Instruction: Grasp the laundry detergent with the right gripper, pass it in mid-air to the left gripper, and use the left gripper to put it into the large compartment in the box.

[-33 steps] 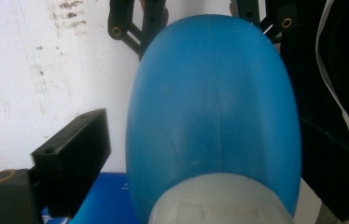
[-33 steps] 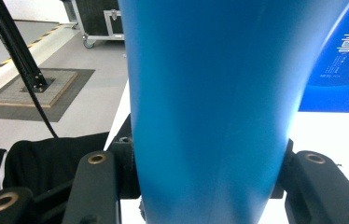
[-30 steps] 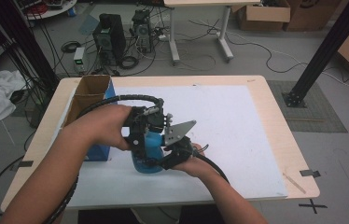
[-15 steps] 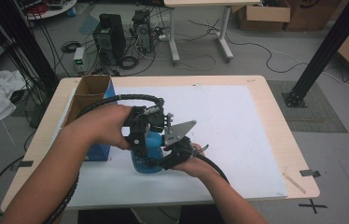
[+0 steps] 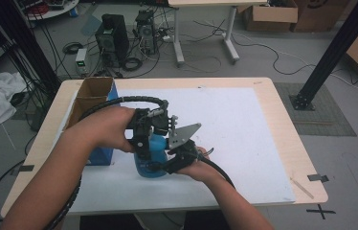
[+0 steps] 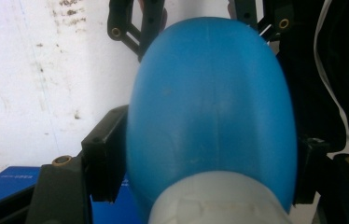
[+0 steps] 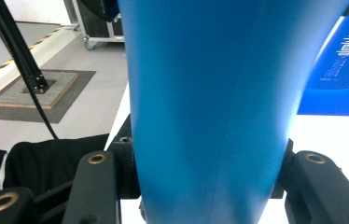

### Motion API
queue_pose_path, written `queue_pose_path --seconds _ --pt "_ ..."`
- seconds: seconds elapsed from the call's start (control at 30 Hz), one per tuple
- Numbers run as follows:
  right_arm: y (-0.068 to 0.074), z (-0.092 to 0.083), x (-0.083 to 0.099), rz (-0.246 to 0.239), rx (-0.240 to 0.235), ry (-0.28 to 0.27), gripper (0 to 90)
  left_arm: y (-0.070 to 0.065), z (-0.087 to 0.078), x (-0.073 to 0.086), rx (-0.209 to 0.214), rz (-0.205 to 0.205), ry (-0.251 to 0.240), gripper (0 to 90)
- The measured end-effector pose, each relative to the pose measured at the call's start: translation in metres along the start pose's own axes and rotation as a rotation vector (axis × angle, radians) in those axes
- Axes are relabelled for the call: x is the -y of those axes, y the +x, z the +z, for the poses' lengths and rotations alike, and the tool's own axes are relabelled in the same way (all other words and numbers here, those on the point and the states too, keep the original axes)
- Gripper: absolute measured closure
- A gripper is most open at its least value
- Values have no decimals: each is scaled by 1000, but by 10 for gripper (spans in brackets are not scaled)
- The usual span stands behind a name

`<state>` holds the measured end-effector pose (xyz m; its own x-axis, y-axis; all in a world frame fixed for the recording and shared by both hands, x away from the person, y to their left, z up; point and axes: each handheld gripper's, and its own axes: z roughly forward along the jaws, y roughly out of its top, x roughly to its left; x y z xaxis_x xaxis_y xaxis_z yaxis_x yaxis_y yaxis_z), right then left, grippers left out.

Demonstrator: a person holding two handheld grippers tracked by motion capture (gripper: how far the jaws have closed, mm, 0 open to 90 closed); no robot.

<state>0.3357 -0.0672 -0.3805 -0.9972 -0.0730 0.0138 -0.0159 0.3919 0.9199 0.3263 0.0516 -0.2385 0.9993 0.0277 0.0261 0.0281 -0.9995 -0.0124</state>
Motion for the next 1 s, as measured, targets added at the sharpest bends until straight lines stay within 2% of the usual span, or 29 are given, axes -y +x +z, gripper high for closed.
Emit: queue_pose_path --seconds 0.37,0.47,0.63,0.7,0.8,0.87,1.0 --pt "-1 0 0 5 1 -3 475 -1 0 -4 -1 13 16 376" --pt "0 -1 0 11 3 2 475 -1 -1 -5 -7 5 31 381" --pt "1 -4 -2 9 -1 -15 474 -4 -7 -6 -23 -6 11 387" --pt "1 -5 -4 2 -3 -18 472 -5 -8 -7 -25 -9 23 388" --pt "2 -6 -6 0 -13 -11 458 -6 -9 -8 -25 -15 22 388" --pt "1 -6 -6 5 -22 -6 447 -5 -9 -8 -8 -27 37 389" --pt "1 -7 -7 14 -31 1 432 -5 -10 -7 -13 -22 27 390"
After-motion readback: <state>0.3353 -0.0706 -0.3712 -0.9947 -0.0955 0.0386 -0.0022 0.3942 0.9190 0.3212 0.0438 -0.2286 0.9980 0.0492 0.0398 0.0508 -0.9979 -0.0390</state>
